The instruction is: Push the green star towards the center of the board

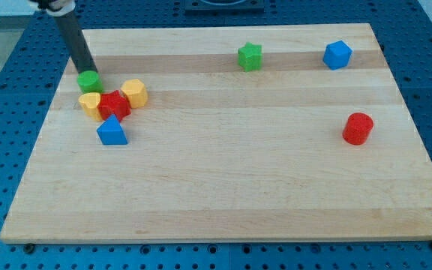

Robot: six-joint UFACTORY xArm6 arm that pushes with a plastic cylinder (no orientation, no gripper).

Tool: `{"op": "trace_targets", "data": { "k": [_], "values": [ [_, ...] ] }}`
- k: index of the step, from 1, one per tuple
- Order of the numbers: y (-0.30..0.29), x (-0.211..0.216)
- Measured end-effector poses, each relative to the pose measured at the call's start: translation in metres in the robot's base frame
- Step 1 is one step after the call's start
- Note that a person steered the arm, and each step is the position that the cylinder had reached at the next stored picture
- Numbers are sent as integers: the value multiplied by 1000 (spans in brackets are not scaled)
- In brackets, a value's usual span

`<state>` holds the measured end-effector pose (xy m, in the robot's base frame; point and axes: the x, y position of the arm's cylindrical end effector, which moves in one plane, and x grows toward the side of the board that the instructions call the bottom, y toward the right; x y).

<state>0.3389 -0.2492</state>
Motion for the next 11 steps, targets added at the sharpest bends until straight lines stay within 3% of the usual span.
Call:
{"op": "trace_targets", "data": {
  "k": [1,2,4,6,8,9,10,11],
  "values": [
    [0,35],
    [7,36],
    [113,-37],
    [240,-49],
    [328,-94],
    [349,-57],
    [362,-59],
    [364,-13]
  ]
}}
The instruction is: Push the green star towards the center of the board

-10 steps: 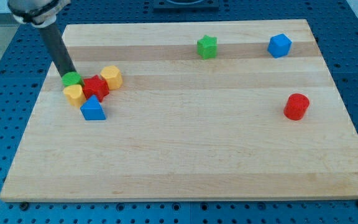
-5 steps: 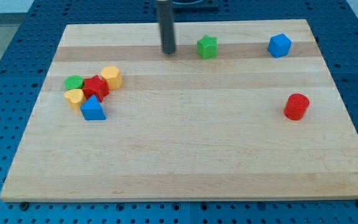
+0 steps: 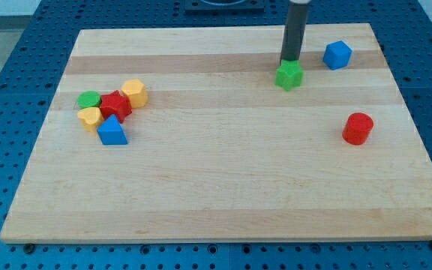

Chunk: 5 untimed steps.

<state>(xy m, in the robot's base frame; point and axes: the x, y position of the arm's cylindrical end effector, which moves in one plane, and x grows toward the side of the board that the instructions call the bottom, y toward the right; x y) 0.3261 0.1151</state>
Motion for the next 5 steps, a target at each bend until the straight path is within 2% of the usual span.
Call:
{"op": "trace_targets", "data": {
  "k": [1,2,3,5],
  "values": [
    [0,26],
    [8,24],
    [49,59],
    [46,69]
  ]
}}
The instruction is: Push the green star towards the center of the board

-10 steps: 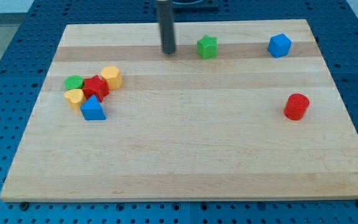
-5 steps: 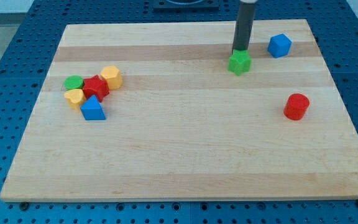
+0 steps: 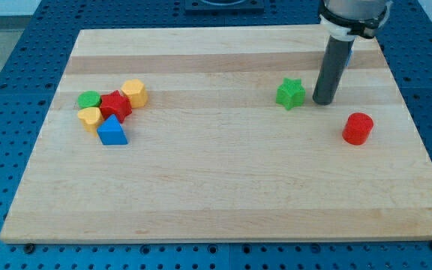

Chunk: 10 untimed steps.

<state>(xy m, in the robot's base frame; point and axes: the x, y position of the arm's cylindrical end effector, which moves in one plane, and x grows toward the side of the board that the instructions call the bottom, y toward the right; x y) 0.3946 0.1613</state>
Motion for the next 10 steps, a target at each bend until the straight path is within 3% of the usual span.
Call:
{"op": "trace_targets", "data": {
  "k": [4,10],
  "values": [
    [-68,-11],
    [-252,-10]
  ]
}}
